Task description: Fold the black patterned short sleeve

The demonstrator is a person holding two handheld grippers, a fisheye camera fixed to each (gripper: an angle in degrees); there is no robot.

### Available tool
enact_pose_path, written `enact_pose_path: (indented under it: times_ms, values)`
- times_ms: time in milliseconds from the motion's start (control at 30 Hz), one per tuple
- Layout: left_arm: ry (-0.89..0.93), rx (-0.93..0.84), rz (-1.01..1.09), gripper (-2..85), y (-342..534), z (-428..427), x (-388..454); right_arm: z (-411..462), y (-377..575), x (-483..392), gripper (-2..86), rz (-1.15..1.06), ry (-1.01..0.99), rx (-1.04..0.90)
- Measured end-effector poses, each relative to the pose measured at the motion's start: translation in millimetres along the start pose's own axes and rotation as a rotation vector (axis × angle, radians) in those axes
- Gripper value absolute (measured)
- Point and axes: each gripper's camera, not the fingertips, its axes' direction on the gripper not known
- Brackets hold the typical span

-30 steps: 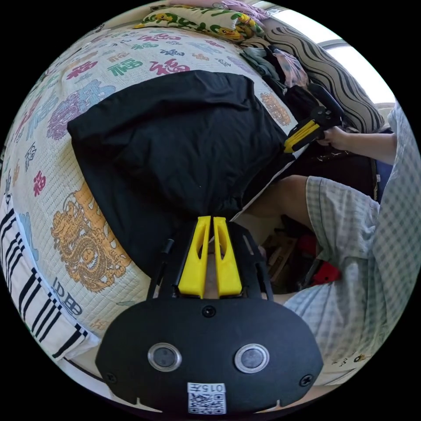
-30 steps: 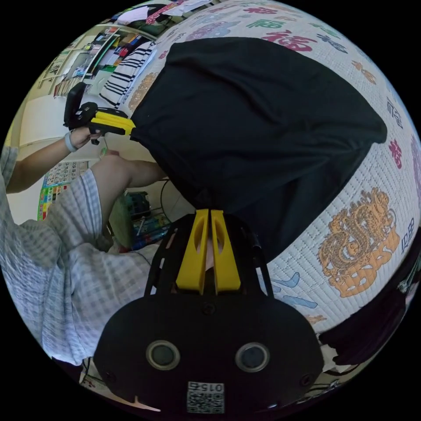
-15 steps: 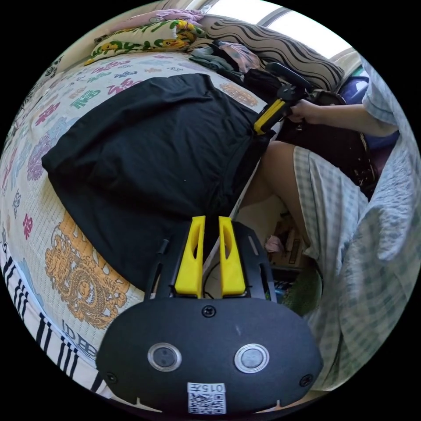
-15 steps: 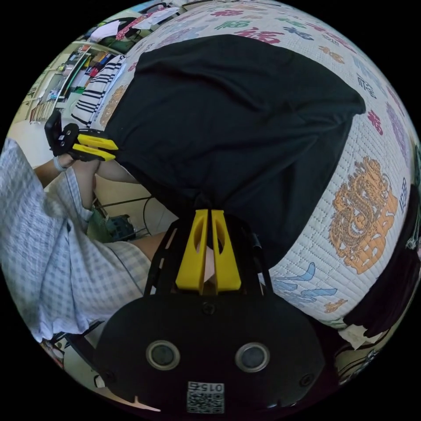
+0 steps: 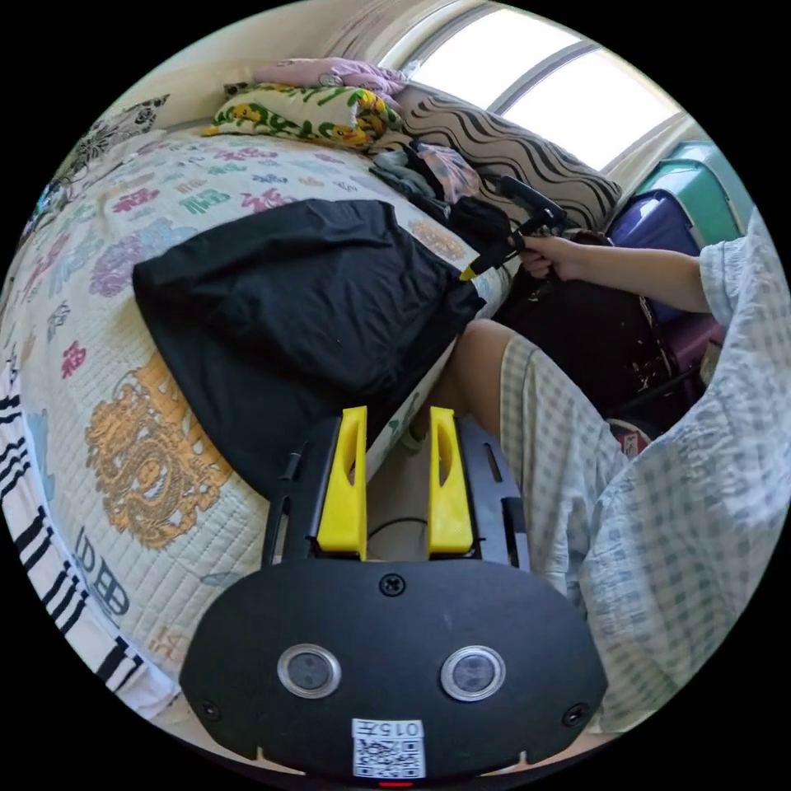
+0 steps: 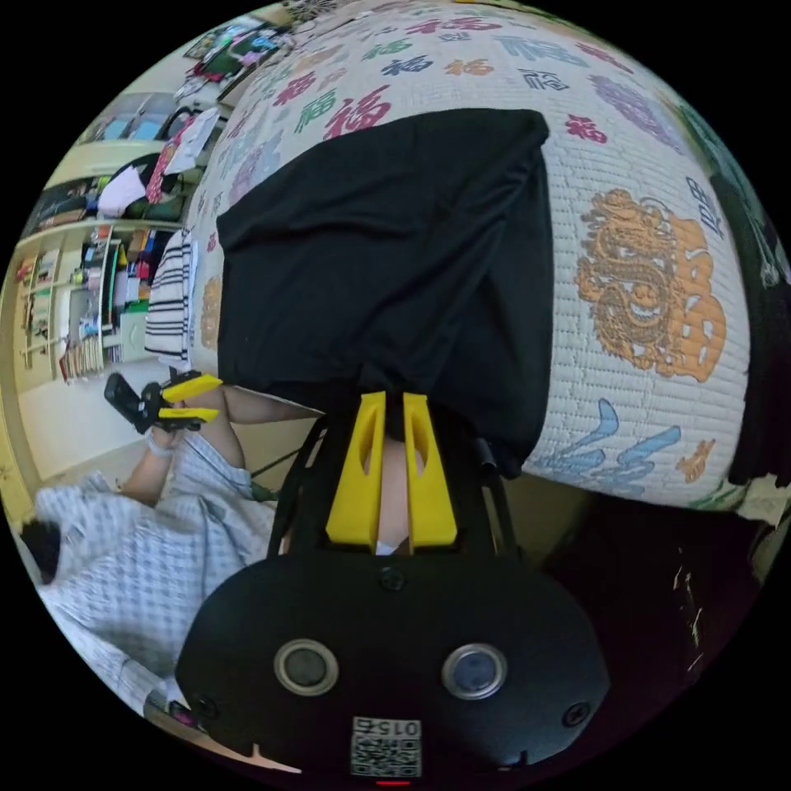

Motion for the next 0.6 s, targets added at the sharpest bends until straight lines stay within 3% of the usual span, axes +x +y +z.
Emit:
enact_pose_path:
  times_ms: [433,600]
  values:
    - [-0.115,0.229,-0.4,13.4,-8,-45,-42,-28,71,22,7.4,-0.001,-0.122,0.431]
    - [-0.15,0.264,-0.599,13.5,-32,-48,-99,5,63,48,8.5,0.029,-0.162,0.345]
